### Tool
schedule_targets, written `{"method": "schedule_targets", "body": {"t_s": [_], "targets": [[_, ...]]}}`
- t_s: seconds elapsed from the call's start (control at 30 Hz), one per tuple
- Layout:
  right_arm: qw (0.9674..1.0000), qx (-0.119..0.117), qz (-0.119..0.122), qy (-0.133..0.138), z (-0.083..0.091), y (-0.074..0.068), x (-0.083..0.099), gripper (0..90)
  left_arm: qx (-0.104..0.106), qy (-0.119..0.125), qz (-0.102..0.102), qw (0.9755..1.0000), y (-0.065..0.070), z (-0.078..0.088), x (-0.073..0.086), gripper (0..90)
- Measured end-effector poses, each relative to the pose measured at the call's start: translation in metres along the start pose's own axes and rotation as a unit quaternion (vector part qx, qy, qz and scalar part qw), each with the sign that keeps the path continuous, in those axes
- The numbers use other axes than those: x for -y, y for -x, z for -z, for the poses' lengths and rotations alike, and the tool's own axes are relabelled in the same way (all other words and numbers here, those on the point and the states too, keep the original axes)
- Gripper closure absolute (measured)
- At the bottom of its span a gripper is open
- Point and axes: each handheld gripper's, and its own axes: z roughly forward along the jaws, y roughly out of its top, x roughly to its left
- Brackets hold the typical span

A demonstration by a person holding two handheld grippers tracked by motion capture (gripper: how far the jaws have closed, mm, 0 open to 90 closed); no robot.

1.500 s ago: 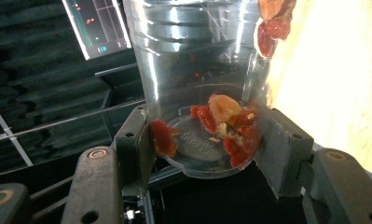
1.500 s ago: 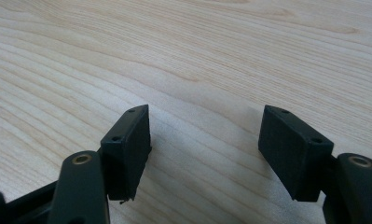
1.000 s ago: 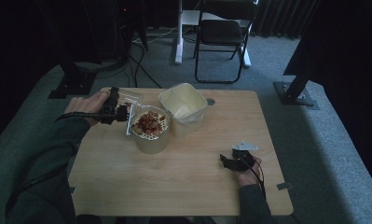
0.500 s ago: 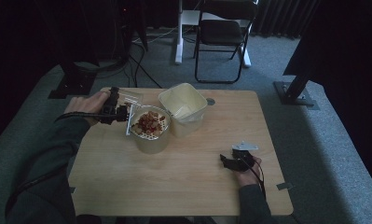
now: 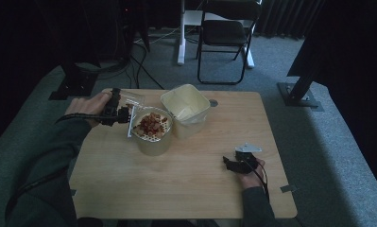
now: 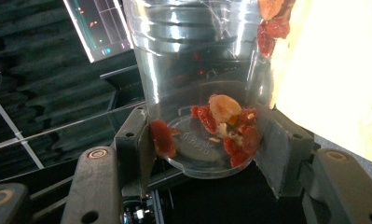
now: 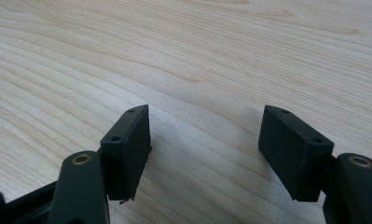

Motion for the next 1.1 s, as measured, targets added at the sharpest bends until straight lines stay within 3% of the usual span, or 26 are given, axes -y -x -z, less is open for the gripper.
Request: {"method": "schedule_targets", "body": {"t_s": [0.17,0.3,0.4,0.43,0.47,0.53,0.6,0.7,0.73,0.77,0.93,0.97,1.03,1.1], "targets": [[1.0,0.0,0.0,0.0,0.0,0.0,0.0,33.2,0.002,0.001,-0.001,1.0,0.002,0.0,-0.001,43.5],[1.0,0.0,0.0,0.0,0.0,0.0,0.0,33.2,0.008,0.009,0.022,0.9997,0.002,-0.001,-0.001,43.5],[1.0,0.0,0.001,0.0,0.0,0.0,0.0,33.2,0.024,0.019,0.056,0.9979,0.003,-0.001,0.0,43.4],[1.0,0.0,0.0,0.0,0.0,0.0,0.0,33.2,0.037,0.028,0.096,0.9943,0.003,-0.002,0.001,43.5],[1.0,0.0,0.0,0.0,0.0,0.0,0.0,33.2,0.037,0.028,0.096,0.9943,0.003,-0.002,0.001,43.4],[1.0,0.0,0.0,0.0,0.0,0.0,0.0,33.2,0.047,0.037,0.135,0.9891,0.003,-0.003,0.003,43.4],[1.0,0.0,0.001,0.0,0.0,0.0,0.0,33.2,0.056,0.048,0.172,0.9822,0.003,-0.003,0.003,43.4],[1.0,0.0,0.0,0.0,0.0,0.0,0.0,33.1,0.071,0.068,0.224,0.9695,0.004,-0.003,0.003,43.4],[1.0,0.0,0.0,0.0,0.0,0.0,0.0,33.1,0.083,0.078,0.253,0.9608,0.005,-0.004,0.003,43.4],[1.0,0.0,0.0,0.0,0.0,0.0,0.0,33.1,0.083,0.078,0.253,0.9608,0.005,-0.004,0.003,43.4],[1.0,0.0,0.001,0.0,0.0,0.0,0.0,33.1,0.107,0.101,0.328,0.9329,0.007,-0.007,0.003,43.3],[1.0,-0.001,0.001,0.0,0.0,0.0,0.0,33.1,0.112,0.105,0.342,0.9271,0.008,-0.007,0.003,43.3],[1.0,-0.001,0.001,0.0,0.0,0.0,0.0,33.1,0.124,0.118,0.376,0.9107,0.007,-0.009,0.004,43.3],[1.0,0.0,0.001,0.0,0.0,0.0,0.0,33.1,0.139,0.129,0.415,0.8897,0.004,-0.011,0.006,43.3]]}}
